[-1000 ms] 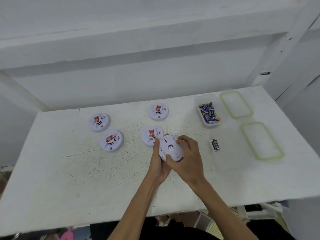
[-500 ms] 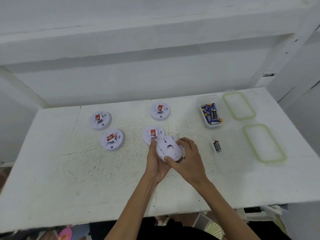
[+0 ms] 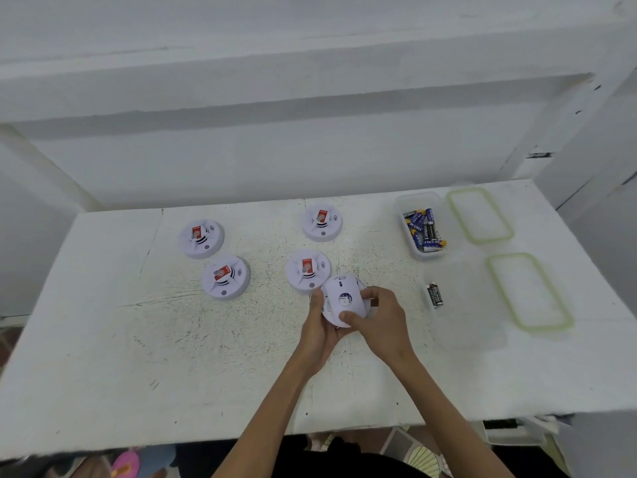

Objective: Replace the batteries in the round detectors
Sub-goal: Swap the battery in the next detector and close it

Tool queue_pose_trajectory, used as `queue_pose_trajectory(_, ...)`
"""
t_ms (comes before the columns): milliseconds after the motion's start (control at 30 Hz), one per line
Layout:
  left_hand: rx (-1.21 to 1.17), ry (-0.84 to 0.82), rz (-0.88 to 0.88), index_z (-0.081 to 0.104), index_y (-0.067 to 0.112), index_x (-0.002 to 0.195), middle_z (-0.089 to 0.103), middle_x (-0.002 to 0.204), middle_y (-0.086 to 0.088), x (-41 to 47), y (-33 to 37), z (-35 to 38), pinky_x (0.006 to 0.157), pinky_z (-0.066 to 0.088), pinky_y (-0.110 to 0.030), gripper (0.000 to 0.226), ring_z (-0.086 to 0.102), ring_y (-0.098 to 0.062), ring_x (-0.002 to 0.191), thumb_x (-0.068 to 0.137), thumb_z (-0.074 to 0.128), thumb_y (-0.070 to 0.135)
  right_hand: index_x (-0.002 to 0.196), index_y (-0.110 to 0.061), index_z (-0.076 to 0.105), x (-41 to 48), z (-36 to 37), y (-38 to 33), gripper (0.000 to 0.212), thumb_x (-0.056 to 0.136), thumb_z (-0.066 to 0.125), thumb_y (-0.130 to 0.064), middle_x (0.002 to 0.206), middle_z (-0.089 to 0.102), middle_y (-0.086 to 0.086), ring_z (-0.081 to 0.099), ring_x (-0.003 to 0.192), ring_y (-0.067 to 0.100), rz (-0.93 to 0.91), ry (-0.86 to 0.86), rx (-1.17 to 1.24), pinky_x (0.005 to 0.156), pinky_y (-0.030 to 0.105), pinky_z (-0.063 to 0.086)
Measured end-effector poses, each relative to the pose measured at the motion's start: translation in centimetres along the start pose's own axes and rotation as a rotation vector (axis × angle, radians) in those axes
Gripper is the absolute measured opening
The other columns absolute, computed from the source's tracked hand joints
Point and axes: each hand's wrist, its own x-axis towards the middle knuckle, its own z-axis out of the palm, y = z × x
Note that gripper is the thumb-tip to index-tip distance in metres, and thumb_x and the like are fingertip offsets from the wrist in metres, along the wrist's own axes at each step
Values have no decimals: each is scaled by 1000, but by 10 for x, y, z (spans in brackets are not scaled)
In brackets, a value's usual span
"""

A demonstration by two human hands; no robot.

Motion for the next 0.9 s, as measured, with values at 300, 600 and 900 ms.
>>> queue_pose_trajectory(300, -146, 62, 69, 39, 17, 155, 52, 152, -23, 0, -7, -7, 97, 55, -58, 72, 52, -47, 136, 90, 67, 30, 93, -24, 56, 2, -4, -4, 37, 73, 87, -30, 107, 59, -4, 56, 97, 10, -48, -50, -48, 72, 6, 37)
queue_pose_trajectory(600, 54, 93, 234, 45, 25, 144, 66, 137, -11, -2, -8, -5, 78, 62, -47, 43, 71, -36, 112, 104, 60, 19, 99, -24, 68, -3, -13, -1, 21, 87, 75, -39, 98, 72, -13, 65, 93, -5, -37, 83, 171, 75, 10, 49)
queue_pose_trajectory(900, 102, 49, 280, 49, 22, 149, 67, 137, -9, -7, -9, -8, 76, 60, -40, 54, 68, -34, 117, 97, 65, 17, 114, -12, 55, 13, -23, 10, 21, 95, 65, -13, 109, 71, 7, 73, 89, 17, 85, 232, 418, 62, 22, 59)
